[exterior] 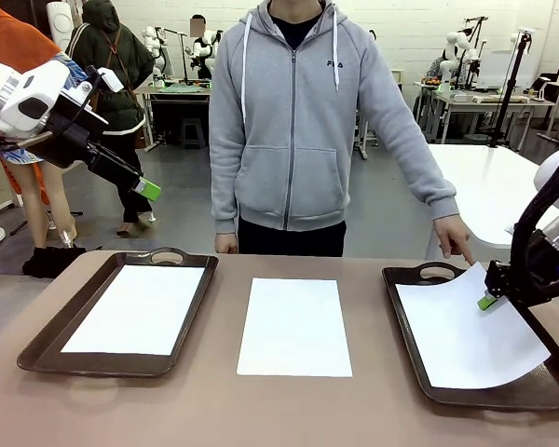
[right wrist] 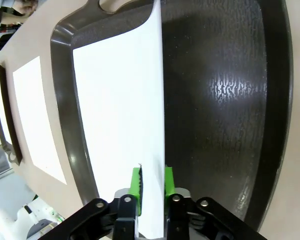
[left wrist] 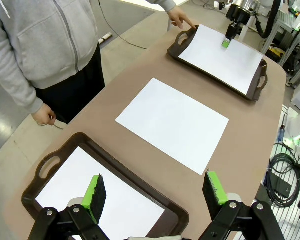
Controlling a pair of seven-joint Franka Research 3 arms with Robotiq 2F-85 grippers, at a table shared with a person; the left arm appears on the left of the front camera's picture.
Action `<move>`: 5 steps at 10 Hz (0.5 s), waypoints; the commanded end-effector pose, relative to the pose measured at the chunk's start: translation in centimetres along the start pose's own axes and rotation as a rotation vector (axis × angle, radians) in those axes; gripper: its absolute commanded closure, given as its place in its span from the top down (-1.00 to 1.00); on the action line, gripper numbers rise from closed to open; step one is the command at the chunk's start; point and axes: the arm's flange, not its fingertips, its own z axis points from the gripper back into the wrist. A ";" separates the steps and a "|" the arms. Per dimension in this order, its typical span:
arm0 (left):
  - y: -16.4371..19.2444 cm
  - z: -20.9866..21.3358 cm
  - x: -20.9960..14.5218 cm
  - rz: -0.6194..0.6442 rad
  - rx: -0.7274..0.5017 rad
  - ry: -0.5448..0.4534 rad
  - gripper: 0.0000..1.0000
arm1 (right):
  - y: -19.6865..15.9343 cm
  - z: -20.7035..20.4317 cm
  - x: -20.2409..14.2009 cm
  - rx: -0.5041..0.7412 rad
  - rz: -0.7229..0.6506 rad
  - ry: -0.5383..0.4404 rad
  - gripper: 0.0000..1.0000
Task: Sort the A4 documents.
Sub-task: Place the A4 Paper in the designated Handle tray.
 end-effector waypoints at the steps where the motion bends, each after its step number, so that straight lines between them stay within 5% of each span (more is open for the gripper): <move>1: -0.1 -0.1 0.1 -0.004 0.001 0.002 1.00 | 0.7 0.6 0.1 -0.073 -0.010 -0.007 -0.15; 2: -0.1 -0.1 0.1 -0.004 0.001 0.002 1.00 | 0.8 0.9 0.1 -0.095 -0.011 -0.010 -0.32; 3: -0.1 -0.1 0.1 -0.004 0.001 0.002 1.00 | 0.7 1.3 0.1 -0.122 -0.015 -0.014 0.23; 4: -0.1 -0.1 0.1 -0.004 0.001 0.002 1.00 | 0.6 1.7 0.0 -0.144 -0.022 -0.018 0.06; 5: -0.1 -0.1 0.1 -0.004 0.001 0.002 1.00 | 0.5 2.2 -0.2 -0.162 -0.023 -0.027 0.62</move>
